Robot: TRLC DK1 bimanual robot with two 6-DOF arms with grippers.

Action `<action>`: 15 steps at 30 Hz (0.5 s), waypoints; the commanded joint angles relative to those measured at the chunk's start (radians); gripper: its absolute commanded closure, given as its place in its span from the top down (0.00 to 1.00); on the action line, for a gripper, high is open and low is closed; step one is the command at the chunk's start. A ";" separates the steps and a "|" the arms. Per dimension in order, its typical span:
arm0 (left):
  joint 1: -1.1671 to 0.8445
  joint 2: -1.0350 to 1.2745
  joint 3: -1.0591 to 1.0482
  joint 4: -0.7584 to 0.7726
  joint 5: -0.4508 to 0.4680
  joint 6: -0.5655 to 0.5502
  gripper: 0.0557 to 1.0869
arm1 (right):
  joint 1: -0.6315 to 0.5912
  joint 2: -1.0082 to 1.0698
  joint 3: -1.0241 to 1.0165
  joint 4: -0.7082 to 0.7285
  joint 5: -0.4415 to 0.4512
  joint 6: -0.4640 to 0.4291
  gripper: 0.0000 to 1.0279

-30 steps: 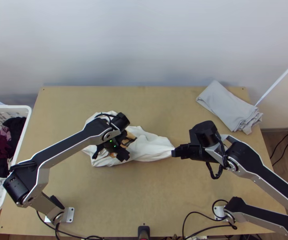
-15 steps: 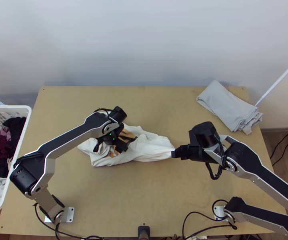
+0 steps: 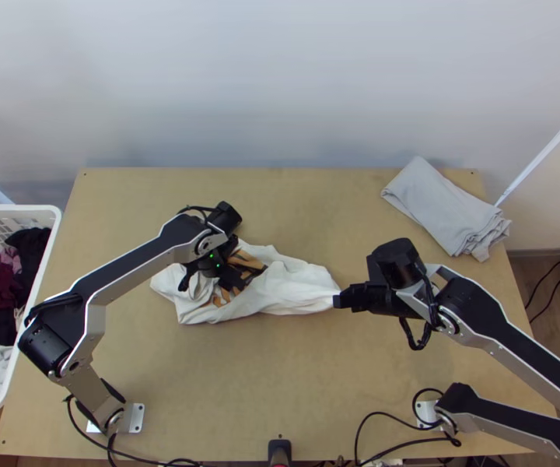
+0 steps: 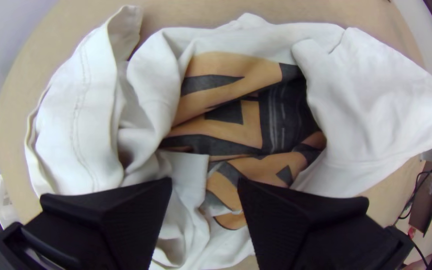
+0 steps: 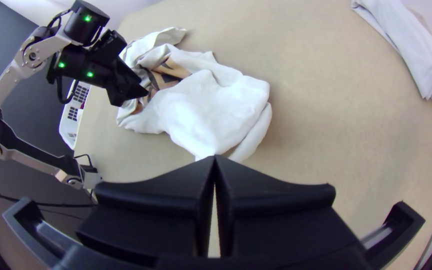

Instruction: Fold the t-shirt

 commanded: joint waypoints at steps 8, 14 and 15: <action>0.010 -0.004 -0.005 0.010 0.001 0.032 0.41 | -0.006 -0.002 -0.017 0.020 0.001 -0.015 0.03; 0.012 -0.006 -0.014 0.027 0.001 0.034 0.34 | -0.007 -0.002 -0.018 0.020 0.001 -0.015 0.03; 0.013 -0.004 -0.017 0.029 0.000 0.034 0.34 | -0.007 -0.002 -0.017 0.018 0.001 -0.015 0.03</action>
